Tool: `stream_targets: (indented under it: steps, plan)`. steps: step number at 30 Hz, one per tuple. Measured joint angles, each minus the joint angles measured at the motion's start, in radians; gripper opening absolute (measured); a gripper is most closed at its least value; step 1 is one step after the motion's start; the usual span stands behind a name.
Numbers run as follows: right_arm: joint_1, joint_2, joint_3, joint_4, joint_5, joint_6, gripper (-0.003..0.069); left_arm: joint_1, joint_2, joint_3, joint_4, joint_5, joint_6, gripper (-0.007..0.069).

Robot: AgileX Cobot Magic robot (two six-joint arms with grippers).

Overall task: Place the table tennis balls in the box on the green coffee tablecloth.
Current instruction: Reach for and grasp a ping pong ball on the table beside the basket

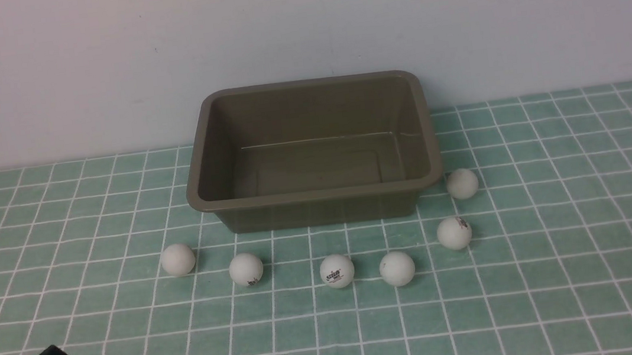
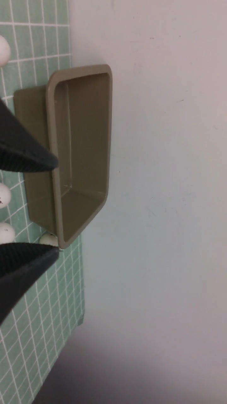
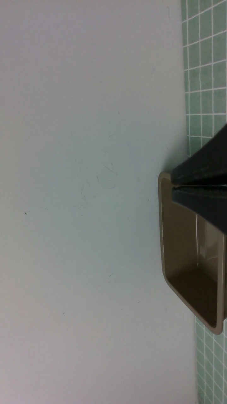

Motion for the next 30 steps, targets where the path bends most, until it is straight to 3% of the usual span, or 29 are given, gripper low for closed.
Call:
stream_targets:
  steps: [6, 7, 15, 18, 30]
  plan:
    - [0.000, 0.000, 0.000, -0.031, 0.034, -0.005, 0.0178, 0.000, 0.199, -0.115, 0.189, 0.051, -0.098, 0.0288]
    - [0.000, 0.000, 0.000, -0.031, 0.034, -0.012, 0.0178, 0.000, 0.262, -0.158, 0.272, 0.062, -0.104, 0.0288]
    - [0.000, 0.033, 0.000, -0.033, 0.037, -0.115, 0.0178, 0.000, 0.518, -0.350, 0.564, 0.072, -0.164, 0.0288]
    - [0.000, 0.075, 0.000, -0.034, 0.015, -0.127, 0.0181, 0.000, 0.649, -0.446, 0.646, 0.105, -0.251, 0.0288]
    - [0.000, 0.133, 0.000, -0.047, 0.004, -0.130, 0.0188, 0.000, 1.084, -0.673, 0.928, 0.122, -0.297, 0.0288]
